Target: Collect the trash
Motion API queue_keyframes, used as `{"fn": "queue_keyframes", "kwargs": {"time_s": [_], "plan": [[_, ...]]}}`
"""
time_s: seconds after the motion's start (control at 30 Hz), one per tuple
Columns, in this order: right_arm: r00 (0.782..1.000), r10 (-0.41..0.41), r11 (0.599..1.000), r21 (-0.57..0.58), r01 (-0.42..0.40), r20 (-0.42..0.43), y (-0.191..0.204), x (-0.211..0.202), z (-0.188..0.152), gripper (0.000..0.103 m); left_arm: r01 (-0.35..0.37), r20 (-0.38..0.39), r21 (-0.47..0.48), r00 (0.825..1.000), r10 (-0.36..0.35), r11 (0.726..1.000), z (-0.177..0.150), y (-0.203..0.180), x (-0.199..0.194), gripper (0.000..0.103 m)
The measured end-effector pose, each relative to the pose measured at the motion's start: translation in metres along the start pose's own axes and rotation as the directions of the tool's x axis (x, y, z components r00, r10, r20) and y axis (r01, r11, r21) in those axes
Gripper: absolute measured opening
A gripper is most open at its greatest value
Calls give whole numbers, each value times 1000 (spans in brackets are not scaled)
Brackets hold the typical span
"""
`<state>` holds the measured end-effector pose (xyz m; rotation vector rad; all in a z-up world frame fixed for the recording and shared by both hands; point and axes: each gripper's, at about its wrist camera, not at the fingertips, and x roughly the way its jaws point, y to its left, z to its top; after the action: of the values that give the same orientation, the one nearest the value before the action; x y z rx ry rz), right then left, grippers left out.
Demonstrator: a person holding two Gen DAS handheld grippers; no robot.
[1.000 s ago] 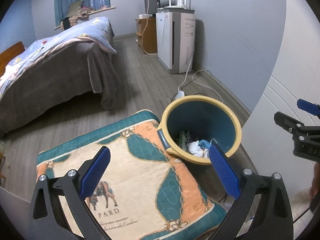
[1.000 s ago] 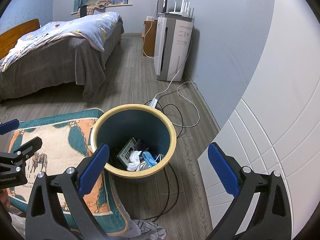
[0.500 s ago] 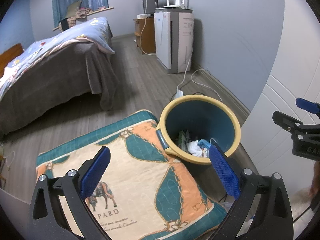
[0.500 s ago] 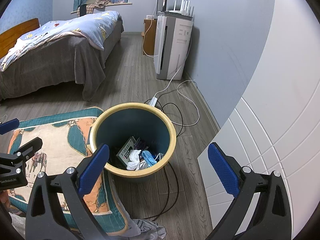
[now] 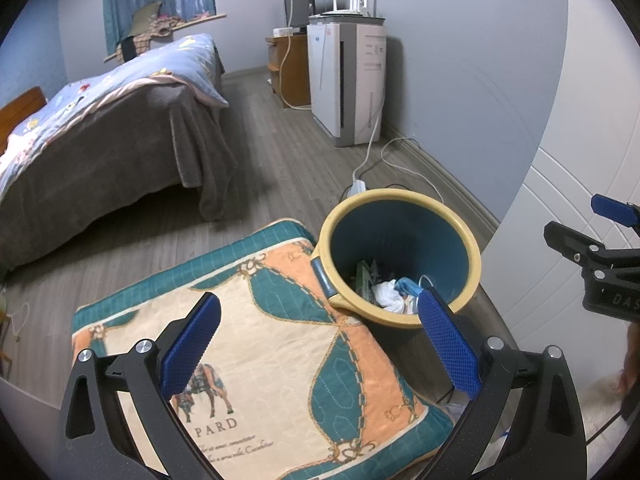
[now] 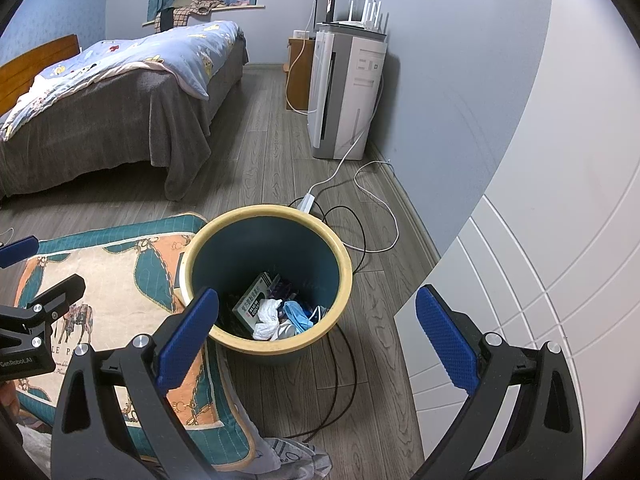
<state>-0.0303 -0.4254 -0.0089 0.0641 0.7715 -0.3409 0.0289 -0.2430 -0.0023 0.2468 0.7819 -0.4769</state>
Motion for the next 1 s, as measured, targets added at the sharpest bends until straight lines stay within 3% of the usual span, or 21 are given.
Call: {"fn": "queue_keyframes", "kwargs": {"time_s": [1.0], "plan": [[1000, 1, 1000, 0, -1, -8, -1, 2, -1, 97, 5, -10, 22, 1000, -5, 1000, -2, 2, 3, 98]]}}
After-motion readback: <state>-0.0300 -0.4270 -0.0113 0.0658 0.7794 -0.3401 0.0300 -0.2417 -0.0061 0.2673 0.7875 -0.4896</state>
